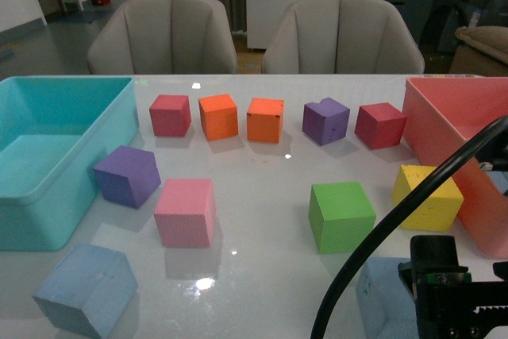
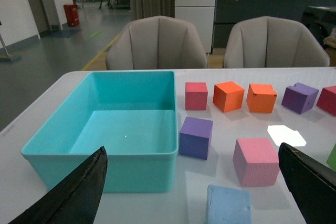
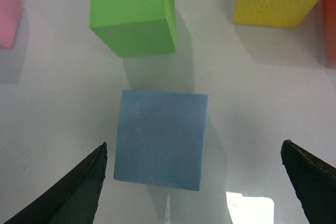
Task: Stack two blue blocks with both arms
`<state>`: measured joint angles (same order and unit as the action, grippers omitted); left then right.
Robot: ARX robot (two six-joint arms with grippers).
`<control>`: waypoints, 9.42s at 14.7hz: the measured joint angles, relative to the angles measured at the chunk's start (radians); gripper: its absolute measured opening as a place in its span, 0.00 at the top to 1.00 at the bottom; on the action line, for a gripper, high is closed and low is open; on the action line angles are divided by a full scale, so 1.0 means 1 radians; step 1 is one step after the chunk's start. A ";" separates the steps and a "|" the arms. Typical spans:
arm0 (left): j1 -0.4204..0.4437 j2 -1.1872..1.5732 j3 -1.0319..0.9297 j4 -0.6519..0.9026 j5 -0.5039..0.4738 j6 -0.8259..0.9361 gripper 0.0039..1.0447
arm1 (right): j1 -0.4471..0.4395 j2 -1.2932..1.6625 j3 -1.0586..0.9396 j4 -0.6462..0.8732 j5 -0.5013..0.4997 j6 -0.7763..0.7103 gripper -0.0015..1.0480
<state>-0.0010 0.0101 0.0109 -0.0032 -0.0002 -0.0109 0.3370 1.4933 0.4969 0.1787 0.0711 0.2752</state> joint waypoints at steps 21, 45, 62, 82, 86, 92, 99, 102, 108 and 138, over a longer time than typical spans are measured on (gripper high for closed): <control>0.000 0.000 0.000 0.000 0.000 0.000 0.06 | 0.087 -0.014 -0.008 0.047 0.026 0.086 0.56; 0.000 0.000 0.000 0.000 0.000 0.000 0.06 | 0.147 1.052 1.505 -0.636 0.089 0.136 0.58; 0.000 0.000 0.000 0.000 0.000 0.000 0.06 | 0.115 0.436 0.829 0.009 0.137 0.078 0.06; 0.000 0.000 0.000 0.000 0.000 0.000 0.06 | -0.337 -1.139 -0.440 0.118 -0.071 -0.269 0.98; 0.000 0.000 0.000 0.000 0.000 0.000 0.06 | -0.337 -1.215 -0.467 0.077 -0.071 -0.269 0.98; 0.000 0.000 0.000 0.000 0.000 0.000 0.06 | -0.337 -1.304 -0.486 0.011 -0.071 -0.270 0.98; 0.000 0.000 0.000 0.000 0.000 0.000 0.06 | -0.337 -1.489 -0.485 -0.182 -0.072 -0.270 0.98; 0.000 0.000 0.000 0.000 0.000 0.000 0.06 | -0.337 -1.489 -0.485 -0.182 -0.072 -0.270 0.65; 0.000 0.000 0.000 0.000 0.000 0.000 0.06 | -0.337 -1.489 -0.485 -0.182 -0.072 -0.270 0.06; -0.045 1.614 0.484 0.350 0.281 0.099 0.06 | -0.337 -1.489 -0.485 -0.182 -0.071 -0.270 0.06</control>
<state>-0.0463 1.6238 0.4950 0.3466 0.2806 0.0879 -0.0002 0.0044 0.0116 -0.0036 -0.0002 0.0051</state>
